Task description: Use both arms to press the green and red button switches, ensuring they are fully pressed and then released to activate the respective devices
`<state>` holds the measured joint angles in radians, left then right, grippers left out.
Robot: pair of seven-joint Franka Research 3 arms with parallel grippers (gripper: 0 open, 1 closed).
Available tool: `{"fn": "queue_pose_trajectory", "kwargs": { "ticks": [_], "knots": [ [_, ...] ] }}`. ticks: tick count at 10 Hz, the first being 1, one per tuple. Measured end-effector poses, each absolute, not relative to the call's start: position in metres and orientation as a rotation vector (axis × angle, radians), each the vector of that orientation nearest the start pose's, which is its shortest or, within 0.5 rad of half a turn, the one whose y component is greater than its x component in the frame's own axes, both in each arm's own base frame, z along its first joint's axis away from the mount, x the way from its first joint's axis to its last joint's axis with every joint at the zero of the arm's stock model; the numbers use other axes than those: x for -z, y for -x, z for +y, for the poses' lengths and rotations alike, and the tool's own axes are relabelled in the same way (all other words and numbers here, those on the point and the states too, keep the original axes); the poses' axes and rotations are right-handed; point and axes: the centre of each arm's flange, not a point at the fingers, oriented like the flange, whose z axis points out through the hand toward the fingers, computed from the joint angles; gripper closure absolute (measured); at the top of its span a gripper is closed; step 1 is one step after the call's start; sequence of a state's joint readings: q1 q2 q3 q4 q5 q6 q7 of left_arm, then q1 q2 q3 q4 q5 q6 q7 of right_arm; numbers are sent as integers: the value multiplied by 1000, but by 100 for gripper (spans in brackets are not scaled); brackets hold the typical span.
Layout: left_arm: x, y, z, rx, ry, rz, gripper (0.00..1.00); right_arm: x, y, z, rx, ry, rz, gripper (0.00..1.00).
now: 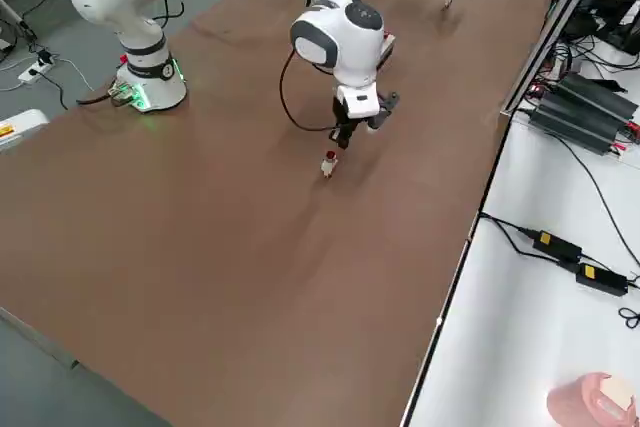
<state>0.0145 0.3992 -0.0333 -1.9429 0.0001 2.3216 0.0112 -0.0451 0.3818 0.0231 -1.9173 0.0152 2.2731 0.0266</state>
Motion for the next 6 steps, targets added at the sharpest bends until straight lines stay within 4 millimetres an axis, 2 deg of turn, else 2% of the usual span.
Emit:
{"fn": "queue_pose_trajectory", "kwargs": {
  "ticks": [2,6],
  "knots": [
    [-272,-617,-11,-38,3154,55,99,-286,-615,-17,-81,3119,98,98],
    [-265,-612,-11,-62,3153,56,99,-286,-610,-17,-146,3116,93,98]
  ]
}}
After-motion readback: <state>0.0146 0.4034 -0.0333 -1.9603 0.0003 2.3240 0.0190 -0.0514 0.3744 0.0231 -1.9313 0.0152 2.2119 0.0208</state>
